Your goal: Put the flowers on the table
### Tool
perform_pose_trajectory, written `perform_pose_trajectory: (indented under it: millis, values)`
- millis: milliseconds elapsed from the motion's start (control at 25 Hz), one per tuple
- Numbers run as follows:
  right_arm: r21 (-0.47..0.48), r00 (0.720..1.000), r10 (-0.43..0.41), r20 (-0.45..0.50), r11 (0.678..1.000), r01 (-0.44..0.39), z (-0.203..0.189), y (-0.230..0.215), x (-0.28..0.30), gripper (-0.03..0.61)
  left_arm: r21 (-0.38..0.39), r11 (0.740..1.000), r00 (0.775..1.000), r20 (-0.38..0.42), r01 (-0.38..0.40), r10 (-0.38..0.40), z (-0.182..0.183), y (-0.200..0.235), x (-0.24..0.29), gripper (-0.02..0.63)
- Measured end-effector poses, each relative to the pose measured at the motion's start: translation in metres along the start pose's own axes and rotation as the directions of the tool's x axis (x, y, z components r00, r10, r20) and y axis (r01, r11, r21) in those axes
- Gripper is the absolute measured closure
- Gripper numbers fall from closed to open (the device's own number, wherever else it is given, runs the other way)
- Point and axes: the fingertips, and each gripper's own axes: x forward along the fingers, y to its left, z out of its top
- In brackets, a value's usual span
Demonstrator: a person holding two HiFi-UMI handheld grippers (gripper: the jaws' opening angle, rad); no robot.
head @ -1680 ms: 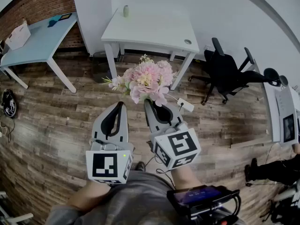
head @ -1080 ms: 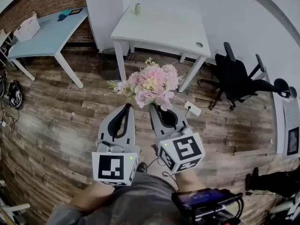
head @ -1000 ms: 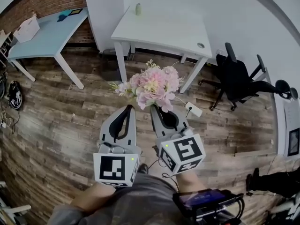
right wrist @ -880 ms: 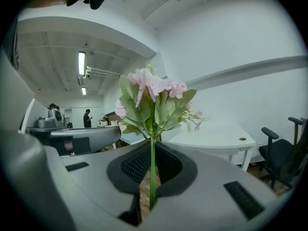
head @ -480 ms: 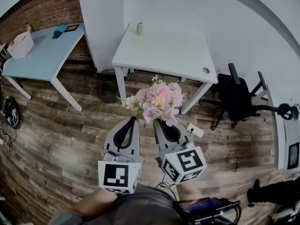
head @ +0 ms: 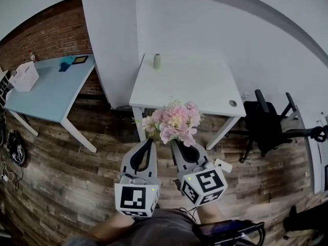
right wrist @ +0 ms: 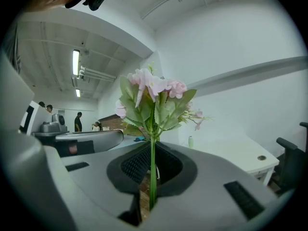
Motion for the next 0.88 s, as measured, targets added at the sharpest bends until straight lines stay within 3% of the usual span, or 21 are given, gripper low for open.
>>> perform_pose_trajectory:
  millis: [440, 880]
  values:
    - [0.022, 0.999, -0.031, -0.010, 0.999, 0.032, -0.003, -0.040, 0.038, 0.556, 0.002, 0.999, 0.998, -0.050, 0.046, -0.046, -0.027, 0.009, 0.055, 0.606]
    - [0.067, 0.999, -0.014, -0.040, 0.998, 0.017, -0.003, -0.135, 0.113, 0.555, 0.006, 1.000, 0.991, -0.130, 0.022, -0.021, -0.050, 0.023, 0.168, 0.606]
